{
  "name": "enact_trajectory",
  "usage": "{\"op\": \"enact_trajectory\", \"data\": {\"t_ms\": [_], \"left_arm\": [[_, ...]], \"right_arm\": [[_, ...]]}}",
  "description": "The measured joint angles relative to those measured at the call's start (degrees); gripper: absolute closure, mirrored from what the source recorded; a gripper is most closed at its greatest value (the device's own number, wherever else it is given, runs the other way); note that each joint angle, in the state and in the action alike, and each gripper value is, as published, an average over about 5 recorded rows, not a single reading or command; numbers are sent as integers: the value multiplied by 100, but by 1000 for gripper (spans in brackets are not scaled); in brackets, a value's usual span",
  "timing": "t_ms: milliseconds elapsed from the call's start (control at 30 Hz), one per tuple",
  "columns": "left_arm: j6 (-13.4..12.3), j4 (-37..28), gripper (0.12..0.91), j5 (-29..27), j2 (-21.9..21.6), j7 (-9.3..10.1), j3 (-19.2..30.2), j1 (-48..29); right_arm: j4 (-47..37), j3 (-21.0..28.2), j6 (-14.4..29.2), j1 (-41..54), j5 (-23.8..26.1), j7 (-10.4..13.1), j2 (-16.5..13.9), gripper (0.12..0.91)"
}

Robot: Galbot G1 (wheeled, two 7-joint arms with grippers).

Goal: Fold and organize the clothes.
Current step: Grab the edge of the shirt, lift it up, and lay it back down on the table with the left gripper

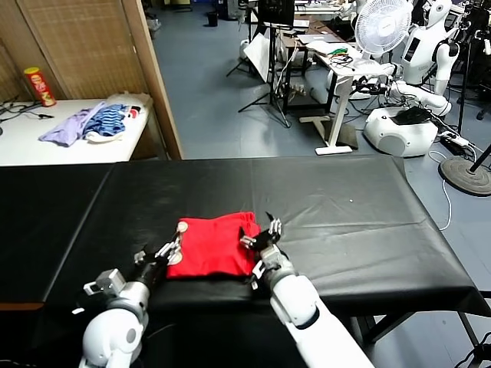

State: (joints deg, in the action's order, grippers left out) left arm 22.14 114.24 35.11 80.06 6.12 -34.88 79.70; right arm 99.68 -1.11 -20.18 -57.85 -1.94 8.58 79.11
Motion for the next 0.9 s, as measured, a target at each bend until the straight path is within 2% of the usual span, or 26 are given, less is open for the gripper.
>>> {"op": "enact_trajectory", "data": {"t_ms": [200,333,433,533,700,800,900], "left_arm": [[-98,-322,232,540,32,-183,-88,-19],[-72,-492,268,954,34,-272,-110,-10],[-45,-610,393,1304,33,-328,-125,-34],[-2,-689,559,1596,43,-361,-146,-52],[50,-681,827,1700,74,-415,-162,-51],[32,-602,884,1544,112,-359,-164,-49],[9,-487,875,1164,132,-217,-145,-44]], "right_arm": [[431,-331,-125,-215,-1089,-22,-60,227],[701,-519,-141,-370,-1421,-51,-124,227],[823,-608,-155,-437,-1511,-47,-116,227],[895,-651,-174,-472,-1554,-39,-99,227],[973,-732,-198,-531,-1577,-16,-96,227],[1024,-797,-272,-594,-1448,67,-81,227],[1083,-868,-428,-683,-1107,211,-47,227]]}}
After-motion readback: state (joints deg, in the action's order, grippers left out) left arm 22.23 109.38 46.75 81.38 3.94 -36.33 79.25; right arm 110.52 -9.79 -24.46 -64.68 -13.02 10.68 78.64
